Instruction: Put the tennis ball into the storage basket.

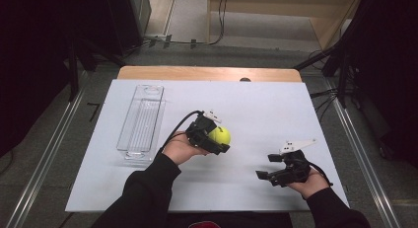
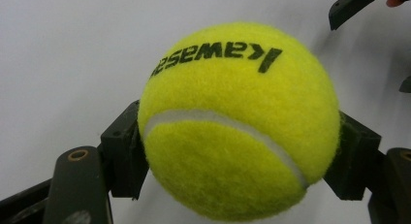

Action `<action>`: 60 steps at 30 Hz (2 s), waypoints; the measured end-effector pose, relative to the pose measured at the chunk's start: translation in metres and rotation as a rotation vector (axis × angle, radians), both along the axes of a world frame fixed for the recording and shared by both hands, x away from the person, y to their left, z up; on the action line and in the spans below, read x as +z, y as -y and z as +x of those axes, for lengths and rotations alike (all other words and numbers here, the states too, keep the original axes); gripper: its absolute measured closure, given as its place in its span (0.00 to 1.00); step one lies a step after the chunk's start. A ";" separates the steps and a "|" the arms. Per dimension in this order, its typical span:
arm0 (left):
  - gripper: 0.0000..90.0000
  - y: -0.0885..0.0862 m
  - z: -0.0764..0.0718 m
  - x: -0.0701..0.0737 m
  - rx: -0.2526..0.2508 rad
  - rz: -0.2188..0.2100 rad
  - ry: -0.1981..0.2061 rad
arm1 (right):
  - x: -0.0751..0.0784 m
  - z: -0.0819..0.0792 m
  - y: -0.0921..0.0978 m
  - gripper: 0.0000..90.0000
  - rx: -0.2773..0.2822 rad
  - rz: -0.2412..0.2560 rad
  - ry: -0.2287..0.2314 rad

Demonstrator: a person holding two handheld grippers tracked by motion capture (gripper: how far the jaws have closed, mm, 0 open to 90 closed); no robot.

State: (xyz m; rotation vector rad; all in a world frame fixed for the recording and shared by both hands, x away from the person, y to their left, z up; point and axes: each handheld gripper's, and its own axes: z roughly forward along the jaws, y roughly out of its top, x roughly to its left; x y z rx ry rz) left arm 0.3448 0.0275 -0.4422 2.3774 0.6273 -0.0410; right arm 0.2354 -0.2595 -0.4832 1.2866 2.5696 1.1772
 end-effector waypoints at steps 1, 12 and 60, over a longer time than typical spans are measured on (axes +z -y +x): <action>0.28 0.000 0.000 0.001 -0.001 0.000 -0.001 | 0.000 0.000 0.000 0.16 -0.002 0.000 -0.001; 0.28 -0.005 0.001 0.009 0.015 -0.008 0.003 | 0.000 0.000 0.000 0.16 -0.001 0.000 0.001; 0.28 -0.031 0.013 0.031 0.095 -0.012 -0.027 | 0.000 0.000 0.000 0.16 -0.003 0.002 0.003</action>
